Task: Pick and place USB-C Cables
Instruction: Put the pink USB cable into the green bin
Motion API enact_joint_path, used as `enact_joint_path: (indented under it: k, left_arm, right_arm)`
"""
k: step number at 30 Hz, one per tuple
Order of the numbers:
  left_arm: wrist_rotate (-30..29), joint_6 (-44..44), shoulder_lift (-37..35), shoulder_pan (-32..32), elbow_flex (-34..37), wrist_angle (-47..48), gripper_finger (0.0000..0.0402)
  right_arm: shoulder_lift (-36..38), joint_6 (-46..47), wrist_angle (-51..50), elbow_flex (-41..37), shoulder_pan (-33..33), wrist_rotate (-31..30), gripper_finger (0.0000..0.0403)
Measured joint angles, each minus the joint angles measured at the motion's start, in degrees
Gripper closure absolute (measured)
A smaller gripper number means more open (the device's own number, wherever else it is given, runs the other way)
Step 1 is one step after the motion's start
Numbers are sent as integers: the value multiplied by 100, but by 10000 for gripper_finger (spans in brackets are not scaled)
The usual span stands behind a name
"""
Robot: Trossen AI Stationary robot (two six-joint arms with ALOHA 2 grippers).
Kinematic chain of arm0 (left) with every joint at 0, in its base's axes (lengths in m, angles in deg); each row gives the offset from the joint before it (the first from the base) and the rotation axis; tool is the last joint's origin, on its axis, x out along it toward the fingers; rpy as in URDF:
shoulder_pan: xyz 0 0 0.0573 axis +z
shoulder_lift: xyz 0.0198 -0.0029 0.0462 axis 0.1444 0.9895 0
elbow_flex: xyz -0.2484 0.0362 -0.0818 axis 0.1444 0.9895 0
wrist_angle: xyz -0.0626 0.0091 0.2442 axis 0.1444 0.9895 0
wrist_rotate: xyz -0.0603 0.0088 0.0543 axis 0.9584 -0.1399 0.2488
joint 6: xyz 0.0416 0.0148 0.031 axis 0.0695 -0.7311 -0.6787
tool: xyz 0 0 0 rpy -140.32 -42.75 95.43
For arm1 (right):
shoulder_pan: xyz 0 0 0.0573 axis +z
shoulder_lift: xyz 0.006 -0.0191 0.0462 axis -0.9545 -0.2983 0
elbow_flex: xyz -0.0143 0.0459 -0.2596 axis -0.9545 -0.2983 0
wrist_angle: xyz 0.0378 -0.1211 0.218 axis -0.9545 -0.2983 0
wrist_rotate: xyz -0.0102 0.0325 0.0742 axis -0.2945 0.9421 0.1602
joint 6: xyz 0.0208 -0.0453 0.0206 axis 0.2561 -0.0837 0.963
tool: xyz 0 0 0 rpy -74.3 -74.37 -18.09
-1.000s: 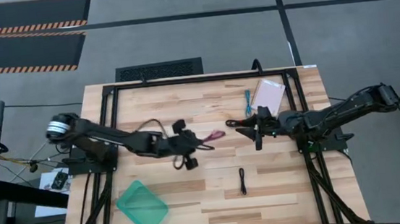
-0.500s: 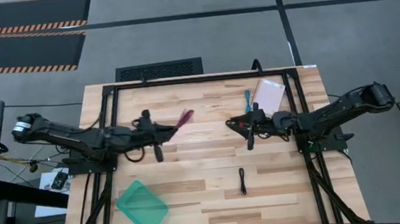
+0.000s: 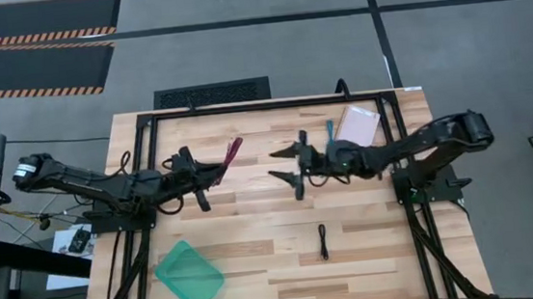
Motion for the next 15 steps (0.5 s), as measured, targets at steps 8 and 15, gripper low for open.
enact_joint_path:
  k: [8,15]
  left_arm:
    - [-27,-249,385,-146,-7,-302,398]
    - [-52,-298,689,-372,-7,-773,398]
  right_arm:
    - [-1129,319,-10,1105,-93,861,143]
    - [-1593,533,79,1673,45,921,143]
